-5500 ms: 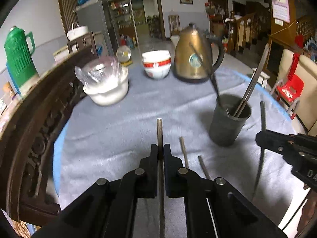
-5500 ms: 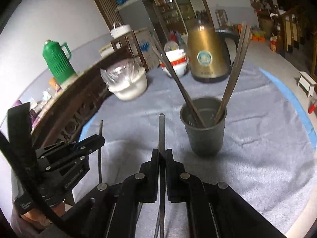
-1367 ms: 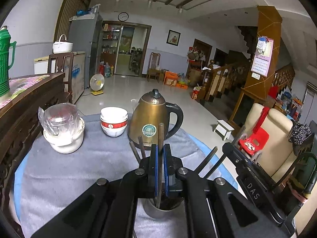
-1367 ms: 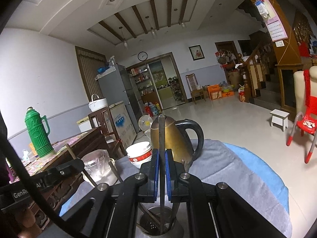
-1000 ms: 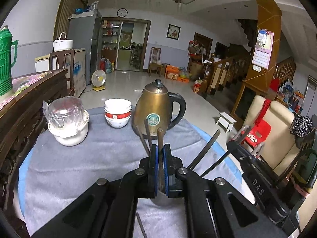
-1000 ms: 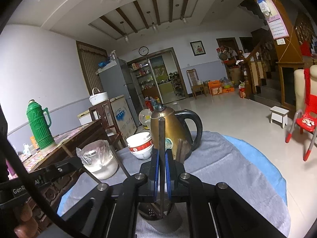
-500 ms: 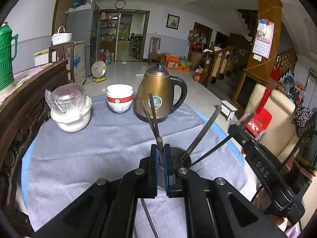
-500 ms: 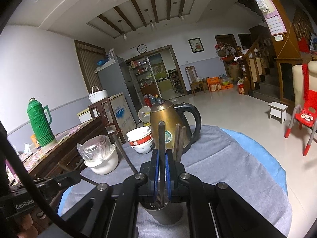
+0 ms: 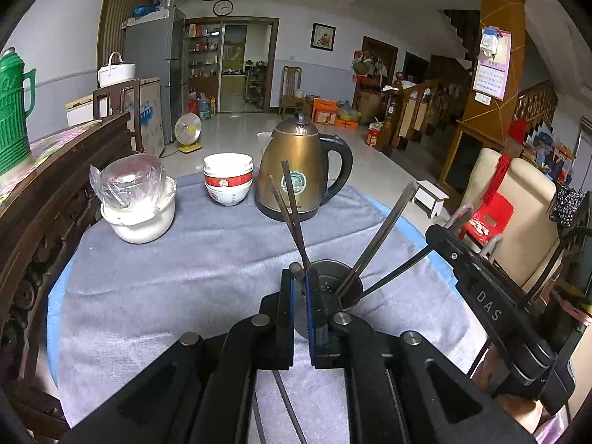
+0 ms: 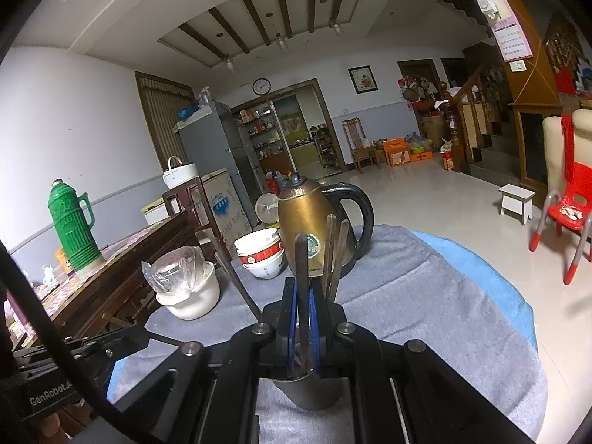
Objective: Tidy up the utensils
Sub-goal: 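Open both grippers to release the chopsticks and pull back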
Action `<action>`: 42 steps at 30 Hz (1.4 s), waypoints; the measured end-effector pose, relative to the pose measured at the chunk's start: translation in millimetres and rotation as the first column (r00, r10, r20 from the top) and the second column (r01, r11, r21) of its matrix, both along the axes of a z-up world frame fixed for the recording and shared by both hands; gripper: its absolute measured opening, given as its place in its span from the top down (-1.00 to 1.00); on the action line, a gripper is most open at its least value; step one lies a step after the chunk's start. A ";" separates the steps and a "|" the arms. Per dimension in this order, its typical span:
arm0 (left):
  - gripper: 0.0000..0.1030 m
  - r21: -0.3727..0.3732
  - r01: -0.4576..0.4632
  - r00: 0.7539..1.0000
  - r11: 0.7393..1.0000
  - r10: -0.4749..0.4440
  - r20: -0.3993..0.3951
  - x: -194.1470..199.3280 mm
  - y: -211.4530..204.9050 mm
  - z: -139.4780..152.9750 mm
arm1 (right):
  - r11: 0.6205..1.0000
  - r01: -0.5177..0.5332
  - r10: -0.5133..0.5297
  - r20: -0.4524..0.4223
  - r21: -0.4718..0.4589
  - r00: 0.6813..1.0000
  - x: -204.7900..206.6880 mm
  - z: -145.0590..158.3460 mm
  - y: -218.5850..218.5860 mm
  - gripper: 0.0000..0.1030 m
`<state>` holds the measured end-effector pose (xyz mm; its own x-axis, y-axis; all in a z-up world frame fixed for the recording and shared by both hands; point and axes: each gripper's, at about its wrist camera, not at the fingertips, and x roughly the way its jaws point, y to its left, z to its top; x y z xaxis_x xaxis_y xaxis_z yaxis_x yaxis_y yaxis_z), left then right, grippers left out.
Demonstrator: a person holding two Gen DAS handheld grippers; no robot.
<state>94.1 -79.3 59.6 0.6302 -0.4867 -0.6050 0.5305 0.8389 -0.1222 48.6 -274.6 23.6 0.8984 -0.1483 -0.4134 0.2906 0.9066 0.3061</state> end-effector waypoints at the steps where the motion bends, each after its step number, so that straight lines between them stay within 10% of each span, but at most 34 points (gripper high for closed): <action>1: 0.88 0.002 0.001 1.000 1.000 -0.001 0.000 -0.6 0.1 -0.2 | 1.000 -0.001 0.001 -0.001 0.001 1.000 0.1 -0.3 0.4 0.85; 21: 0.84 0.037 0.022 1.000 0.999 -0.022 -0.002 -8.2 -4.0 -8.7 | 0.998 -0.016 0.016 0.007 0.058 1.000 -14.2 -0.9 -0.9 0.84; 26: 0.13 0.042 0.023 0.999 0.999 -0.024 0.023 -15.8 2.6 -8.0 | 0.997 -0.029 0.028 0.014 0.072 1.000 -27.0 -1.9 -0.1 0.84; 42: -0.31 0.128 -0.033 0.999 0.991 0.028 0.041 -45.6 45.1 -37.6 | 0.994 -0.065 0.071 -0.057 0.088 0.996 -60.0 -38.6 15.7 0.72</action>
